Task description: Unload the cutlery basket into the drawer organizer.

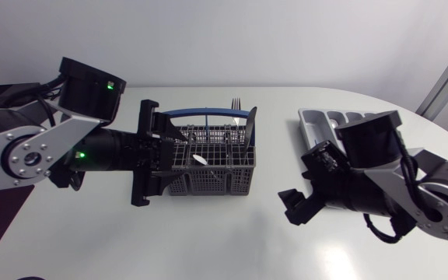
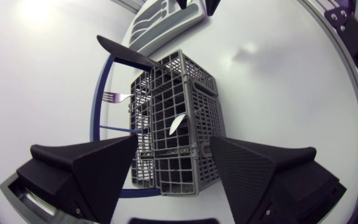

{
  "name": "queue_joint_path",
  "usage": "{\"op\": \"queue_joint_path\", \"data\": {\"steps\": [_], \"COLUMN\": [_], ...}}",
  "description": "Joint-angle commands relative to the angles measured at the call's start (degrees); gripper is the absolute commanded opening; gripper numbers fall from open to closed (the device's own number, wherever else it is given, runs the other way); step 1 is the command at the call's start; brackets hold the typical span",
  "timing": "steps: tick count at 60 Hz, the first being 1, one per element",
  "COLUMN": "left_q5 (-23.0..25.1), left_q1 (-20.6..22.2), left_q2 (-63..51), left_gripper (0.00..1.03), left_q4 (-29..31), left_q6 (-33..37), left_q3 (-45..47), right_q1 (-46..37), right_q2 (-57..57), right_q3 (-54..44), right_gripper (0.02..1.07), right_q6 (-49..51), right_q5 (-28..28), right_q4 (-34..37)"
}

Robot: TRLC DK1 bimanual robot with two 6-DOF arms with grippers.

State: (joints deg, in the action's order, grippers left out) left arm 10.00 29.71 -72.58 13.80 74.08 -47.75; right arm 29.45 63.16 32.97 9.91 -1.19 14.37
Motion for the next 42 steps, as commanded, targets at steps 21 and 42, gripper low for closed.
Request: {"op": "queue_joint_path", "data": {"steps": [21,42], "left_q5": [-0.77,-0.77], "left_q1": [0.34,-0.36], "left_q2": [-10.13,-12.59], "left_gripper": [0.55,0.35], "left_q4": [-10.02,-15.82], "left_q6": [12.75,16.0], "left_q3": [-2.88,-0.68], "right_q1": [9.48,9.83], "right_q2": [8.65,15.24], "right_q3": [2.62,5.61], "right_gripper": [0.95,0.95], "right_q6": [-5.17,-4.38], "right_q5": [3.04,3.92], "right_q4": [-10.24,-13.93]}}
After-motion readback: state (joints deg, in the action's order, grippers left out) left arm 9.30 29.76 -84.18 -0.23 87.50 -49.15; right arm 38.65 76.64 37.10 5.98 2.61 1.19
